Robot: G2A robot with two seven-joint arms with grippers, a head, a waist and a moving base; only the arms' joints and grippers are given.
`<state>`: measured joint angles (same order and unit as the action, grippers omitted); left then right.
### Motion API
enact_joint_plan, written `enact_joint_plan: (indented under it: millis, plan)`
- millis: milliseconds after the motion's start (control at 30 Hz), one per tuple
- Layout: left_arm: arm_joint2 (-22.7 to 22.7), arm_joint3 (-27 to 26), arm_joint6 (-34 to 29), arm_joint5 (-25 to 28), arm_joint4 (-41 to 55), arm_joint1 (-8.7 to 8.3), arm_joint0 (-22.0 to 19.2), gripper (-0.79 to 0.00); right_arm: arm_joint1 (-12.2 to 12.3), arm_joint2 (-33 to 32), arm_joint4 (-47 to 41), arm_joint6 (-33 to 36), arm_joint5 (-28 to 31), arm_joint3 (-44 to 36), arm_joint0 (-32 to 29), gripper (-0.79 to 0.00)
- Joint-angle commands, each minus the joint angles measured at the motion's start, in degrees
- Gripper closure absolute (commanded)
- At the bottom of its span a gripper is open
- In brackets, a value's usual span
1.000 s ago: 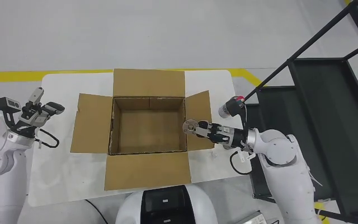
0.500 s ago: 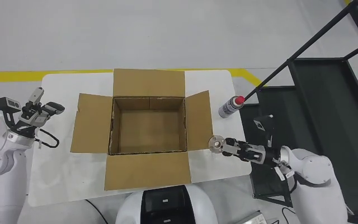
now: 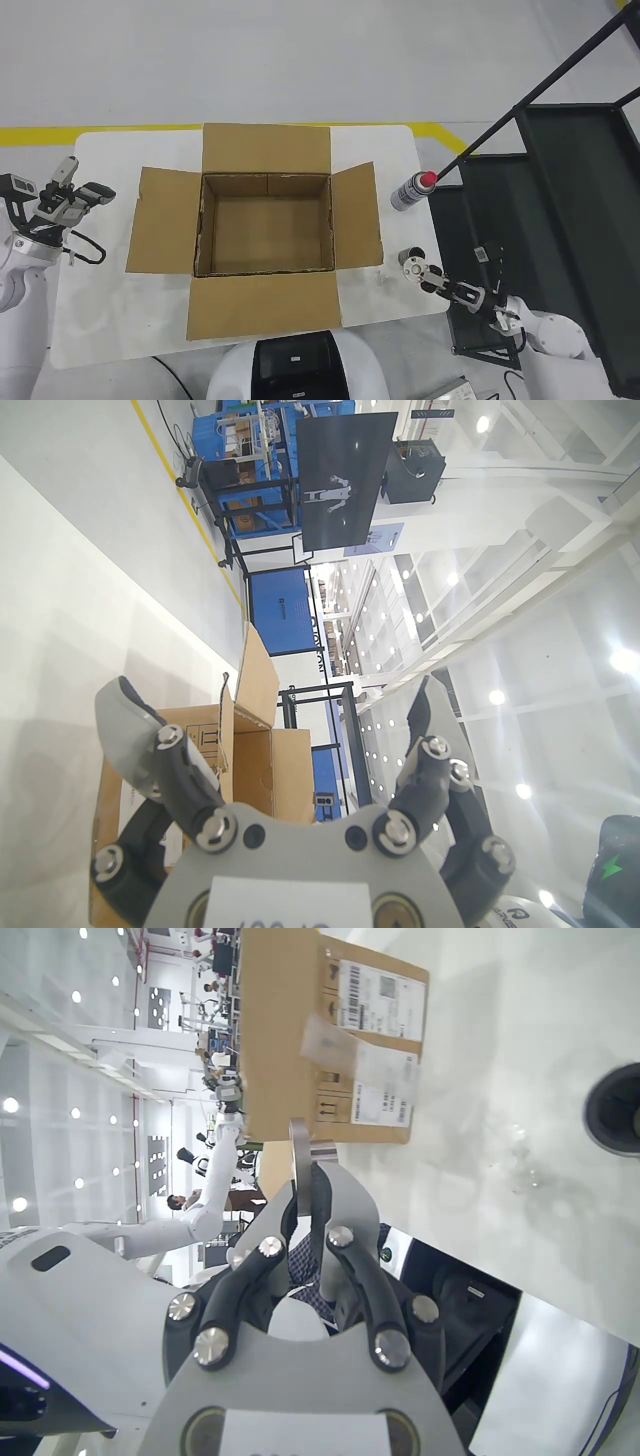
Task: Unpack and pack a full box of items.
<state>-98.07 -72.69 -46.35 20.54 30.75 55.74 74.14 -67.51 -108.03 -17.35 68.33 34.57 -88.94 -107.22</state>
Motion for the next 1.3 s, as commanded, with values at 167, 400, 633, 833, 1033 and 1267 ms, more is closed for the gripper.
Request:
enact_joint_plan:
  millis: [167,400,633,833,1033,1267]
  plan:
    - [0.0,0.0,0.0,0.0,0.0,0.0,0.0,-0.785,-0.16,3.92,1.54,-1.56,2.43,5.66,2.17,0.0]
    - [0.0,0.0,0.0,0.0,0.0,0.0,0.0,-0.785,-0.16,3.92,1.54,-1.56,2.43,5.66,2.17,0.0]
    - [0.0,0.0,0.0,0.0,0.0,0.0,0.0,-0.785,0.0,5.85,5.37,-2.89,0.78,7.35,3.05,0.0]
    - [0.0,0.0,0.0,0.0,0.0,0.0,0.0,-0.785,0.16,8.4,6.72,-4.45,2.35,14.26,4.96,0.0]
    - [0.0,0.0,0.0,0.0,0.0,0.0,0.0,-0.785,0.3,11.01,5.59,-3.96,5.13,22.53,8.36,0.0]
    - [0.0,0.0,0.0,0.0,0.0,0.0,0.0,-0.785,0.53,12.77,6.34,-6.48,7.19,29.91,12.27,0.0]
